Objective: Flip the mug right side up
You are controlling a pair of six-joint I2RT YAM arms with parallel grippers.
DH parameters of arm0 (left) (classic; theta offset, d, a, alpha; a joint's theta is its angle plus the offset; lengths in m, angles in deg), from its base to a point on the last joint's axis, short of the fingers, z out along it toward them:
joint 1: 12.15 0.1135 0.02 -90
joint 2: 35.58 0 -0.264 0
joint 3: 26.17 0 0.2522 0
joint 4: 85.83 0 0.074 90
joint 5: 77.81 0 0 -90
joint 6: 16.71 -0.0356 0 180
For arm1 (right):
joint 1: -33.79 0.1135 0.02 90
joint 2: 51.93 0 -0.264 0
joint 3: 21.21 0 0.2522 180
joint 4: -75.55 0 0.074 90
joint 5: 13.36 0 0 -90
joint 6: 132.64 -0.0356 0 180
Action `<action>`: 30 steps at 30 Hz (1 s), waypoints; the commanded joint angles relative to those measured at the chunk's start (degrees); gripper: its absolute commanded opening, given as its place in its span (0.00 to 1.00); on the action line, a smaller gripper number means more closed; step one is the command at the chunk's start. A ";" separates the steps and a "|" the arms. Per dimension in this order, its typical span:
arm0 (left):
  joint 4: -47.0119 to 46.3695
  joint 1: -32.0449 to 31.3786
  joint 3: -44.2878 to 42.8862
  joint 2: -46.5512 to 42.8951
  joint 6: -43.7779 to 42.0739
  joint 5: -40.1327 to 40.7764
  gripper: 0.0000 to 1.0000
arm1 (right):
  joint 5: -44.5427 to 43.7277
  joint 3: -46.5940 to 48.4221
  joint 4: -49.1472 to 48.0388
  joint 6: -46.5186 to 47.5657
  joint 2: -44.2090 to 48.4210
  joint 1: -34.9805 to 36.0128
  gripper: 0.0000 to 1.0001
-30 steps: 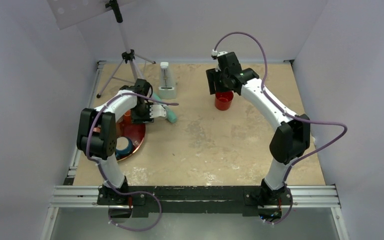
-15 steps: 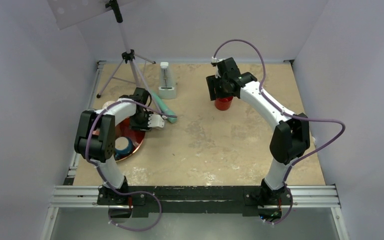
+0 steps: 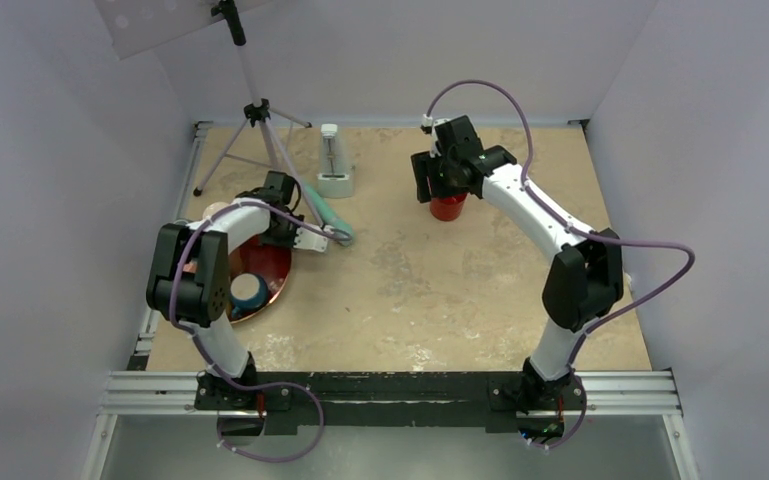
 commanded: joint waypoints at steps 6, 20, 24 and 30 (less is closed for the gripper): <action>18.20 1.95 -20.01 -3.69 30.07 -5.50 0.00 | 1.43 -1.00 -2.33 -0.18 7.63 2.58 0.66; 15.28 2.93 -31.03 -12.25 89.48 -45.32 0.00 | 30.11 -15.47 -44.30 -12.61 16.33 12.15 0.76; 9.83 2.86 -31.98 -12.14 99.42 -53.01 0.00 | 37.42 -17.03 -54.33 -18.57 14.09 12.24 0.76; 2.44 2.16 -31.36 -12.79 106.78 -56.61 0.00 | 39.94 -14.26 -52.91 -21.01 8.89 12.25 0.74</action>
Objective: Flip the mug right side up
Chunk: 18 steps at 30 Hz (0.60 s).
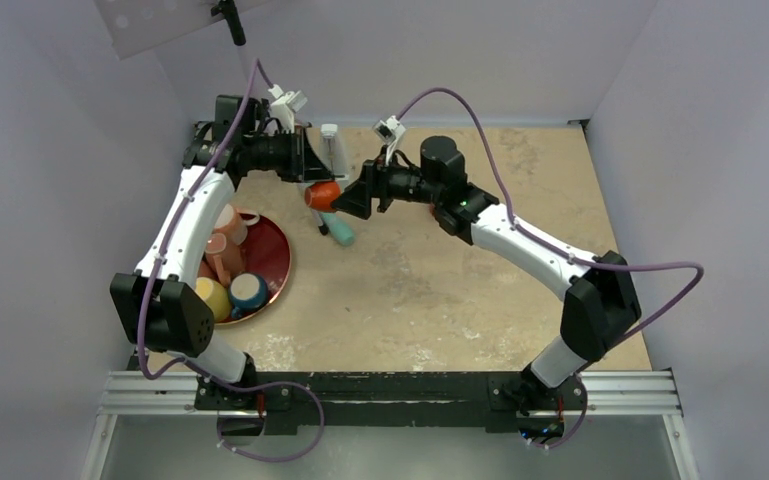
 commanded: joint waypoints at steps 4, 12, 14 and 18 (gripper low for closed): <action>-10.03 -0.60 -1.82 -1.82 10.49 -7.62 0.00 | 4.85 2.77 -3.87 -4.66 -2.92 0.08 0.74; -14.18 -3.04 1.56 -2.13 13.56 -10.27 0.00 | 8.30 1.08 -16.10 -12.00 -4.14 0.12 0.55; -16.39 -3.08 2.74 -1.98 16.09 -11.21 0.00 | 7.72 0.76 -17.96 -12.88 -3.97 0.06 0.40; -16.85 -3.08 3.48 -1.95 16.04 -12.12 0.00 | 3.48 0.35 -15.59 -11.24 -2.83 -0.11 0.07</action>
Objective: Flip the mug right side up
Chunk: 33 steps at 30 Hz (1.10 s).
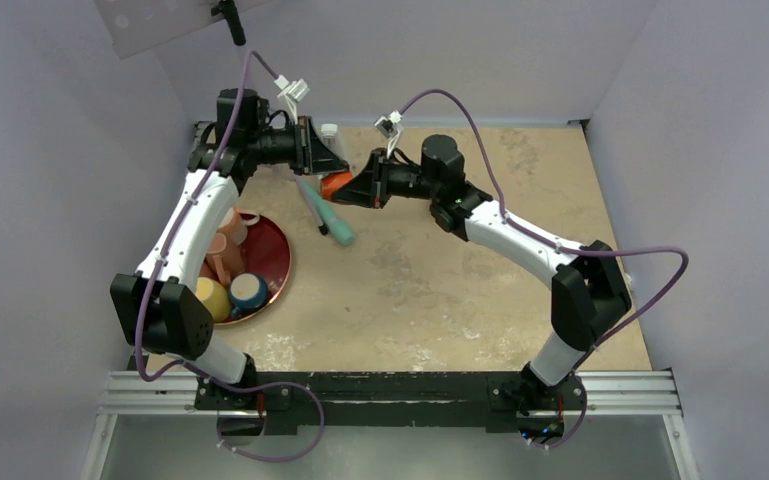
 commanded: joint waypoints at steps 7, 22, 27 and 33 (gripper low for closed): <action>10.21 0.73 -5.88 0.14 -8.44 11.61 1.00 | -23.11 6.33 22.92 12.04 2.74 -0.74 0.00; 42.86 2.25 -10.63 0.76 -54.06 43.52 0.95 | -50.82 30.42 58.65 24.18 -23.20 -0.76 0.00; 46.54 2.81 -3.88 -1.56 -61.80 43.44 0.89 | -52.41 34.42 61.75 25.64 -28.56 -0.76 0.00; 45.59 4.44 1.66 -1.51 -63.20 45.86 0.88 | -52.10 36.43 63.34 27.11 -33.06 -0.78 0.10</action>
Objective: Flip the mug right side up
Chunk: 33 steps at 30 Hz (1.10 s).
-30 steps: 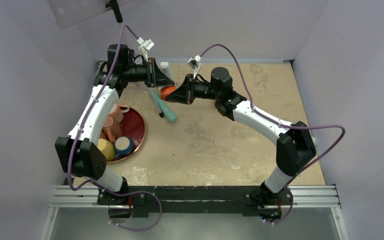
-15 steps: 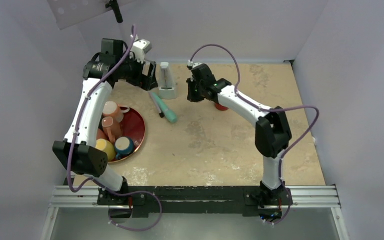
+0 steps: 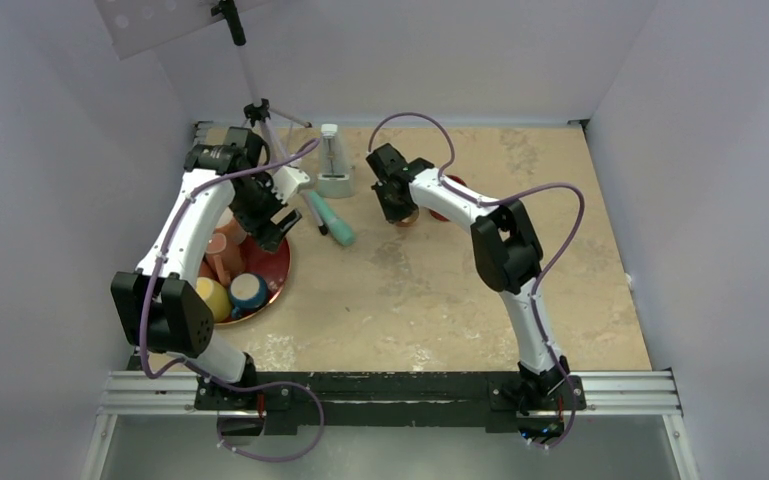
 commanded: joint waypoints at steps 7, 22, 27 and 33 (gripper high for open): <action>-3.58 2.99 -1.54 1.32 -12.76 3.78 0.89 | -2.40 5.01 1.61 2.81 0.52 0.14 0.53; -11.11 6.09 -11.43 22.54 -26.73 18.67 0.68 | -1.64 -6.82 -4.24 -0.13 21.40 0.18 0.59; -13.07 6.08 -12.62 27.57 -25.24 19.14 0.70 | -0.65 -10.19 -5.32 -0.73 24.16 0.24 0.59; -13.06 6.10 -11.03 32.43 -26.14 24.41 0.62 | 0.82 -12.51 -6.38 -0.96 25.45 0.18 0.59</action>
